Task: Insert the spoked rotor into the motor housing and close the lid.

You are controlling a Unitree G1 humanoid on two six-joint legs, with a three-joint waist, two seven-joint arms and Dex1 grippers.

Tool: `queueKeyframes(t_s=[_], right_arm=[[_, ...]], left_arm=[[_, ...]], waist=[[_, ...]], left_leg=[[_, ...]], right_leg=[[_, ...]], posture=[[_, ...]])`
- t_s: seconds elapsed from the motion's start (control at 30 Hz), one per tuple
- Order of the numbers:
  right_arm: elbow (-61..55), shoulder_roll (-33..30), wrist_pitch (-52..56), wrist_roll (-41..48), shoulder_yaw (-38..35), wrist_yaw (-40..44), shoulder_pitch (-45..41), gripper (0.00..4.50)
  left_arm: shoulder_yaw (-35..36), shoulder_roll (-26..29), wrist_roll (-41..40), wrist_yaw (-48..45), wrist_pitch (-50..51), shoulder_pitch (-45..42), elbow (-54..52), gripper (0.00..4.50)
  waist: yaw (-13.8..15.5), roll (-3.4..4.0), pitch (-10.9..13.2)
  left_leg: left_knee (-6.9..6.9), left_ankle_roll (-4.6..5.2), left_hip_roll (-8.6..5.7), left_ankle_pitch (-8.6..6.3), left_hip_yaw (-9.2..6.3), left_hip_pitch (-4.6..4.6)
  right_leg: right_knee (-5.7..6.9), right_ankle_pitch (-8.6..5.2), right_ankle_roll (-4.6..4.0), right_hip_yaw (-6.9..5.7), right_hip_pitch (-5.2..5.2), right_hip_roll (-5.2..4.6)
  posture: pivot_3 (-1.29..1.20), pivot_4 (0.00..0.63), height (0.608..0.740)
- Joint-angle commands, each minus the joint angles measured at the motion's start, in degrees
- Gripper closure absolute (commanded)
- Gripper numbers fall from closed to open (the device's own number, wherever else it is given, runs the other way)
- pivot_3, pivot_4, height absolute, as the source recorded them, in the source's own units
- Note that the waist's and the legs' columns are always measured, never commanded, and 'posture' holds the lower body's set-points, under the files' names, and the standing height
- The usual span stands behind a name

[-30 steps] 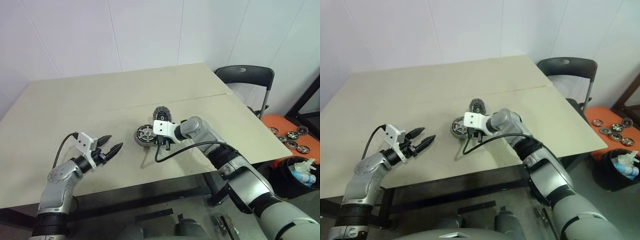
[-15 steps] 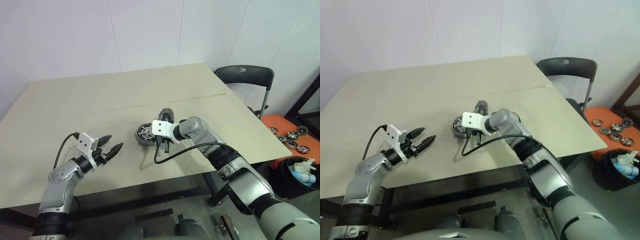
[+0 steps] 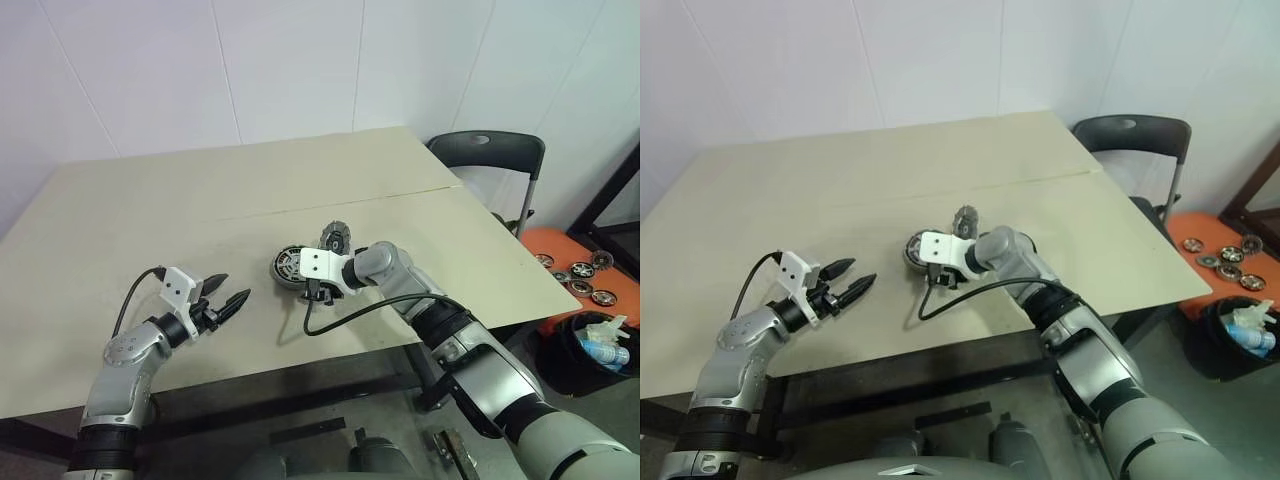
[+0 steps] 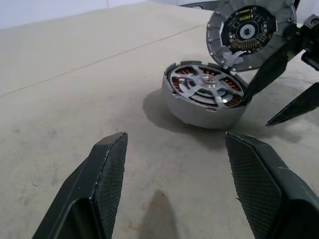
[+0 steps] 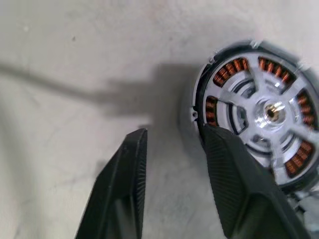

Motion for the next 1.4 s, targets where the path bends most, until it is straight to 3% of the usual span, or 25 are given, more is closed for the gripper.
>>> queueKeyframes(t_s=[0.03, 0.2, 0.3, 0.4, 0.97, 1.4], right_arm=[[-0.9, 0.5, 0.5, -0.4, 0.5, -0.4, 0.1, 2.84], [-0.5, 0.4, 0.4, -1.0, 1.1, -0.7, 0.6, 2.84], [-0.9, 0.2, 0.3, -1.2, 1.2, -0.9, 1.1, 3.45], [-1.6, 0.0, 0.7, -1.4, 1.0, -1.5, 1.4, 4.37], [-2.3, -1.2, 1.0, -0.6, -0.1, 0.0, -0.4, 4.37], [-13.5, -6.8, 2.3, 1.2, 1.3, 11.0, 0.5, 4.37]], left_arm=[[0.5, 0.0, -0.2, 0.5, -1.0, -0.7, -1.7, 1.17], [0.5, -0.3, -0.4, 1.1, -1.0, -0.2, -2.2, 1.17], [0.4, -0.6, -0.4, 1.4, -0.9, 0.0, -2.7, 1.17], [0.3, -0.8, -0.4, 1.6, -0.7, 0.3, -3.2, 1.17], [-1.0, -1.4, 0.6, 2.5, -0.6, -0.5, -2.5, 1.17], [-1.6, -1.2, 1.1, 2.2, -0.5, -0.5, -2.2, 1.17]], waist=[[0.0, 0.0, 0.0], [0.0, -0.01, 0.0], [0.0, -0.01, 0.0], [0.0, -0.02, 0.0], [0.1, -0.01, 0.0], [0.1, 0.0, 0.0]], left_leg=[[0.01, 0.0, 0.0, 0.0, 0.0, -0.01], [0.0, 0.0, 0.0, 0.0, 0.0, -0.01], [0.02, 0.0, 0.0, 0.0, 0.0, 0.01], [0.02, 0.0, 0.0, 0.0, 0.0, 0.01], [0.02, 0.0, -0.01, 0.0, 0.0, -0.01], [-0.02, 0.01, -0.01, 0.0, 0.0, -0.07]], right_leg=[[0.0, -0.03, -0.04, 0.0, 0.0, 0.0], [0.0, -0.02, -0.05, 0.0, 0.0, 0.0], [0.0, -0.02, -0.04, 0.0, 0.01, 0.0], [0.0, -0.02, -0.03, 0.0, 0.02, -0.01], [-0.01, 0.01, 0.02, 0.0, 0.01, -0.01], [-0.04, 0.02, 0.1, -0.02, -0.05, -0.02]], posture=[[0.0, 0.0, 0.74], [0.0, 0.0, 0.74], [0.0, 0.0, 0.74], [0.0, 0.0, 0.74], [0.0, 0.0, 0.74], [0.0, 0.0, 0.74]])
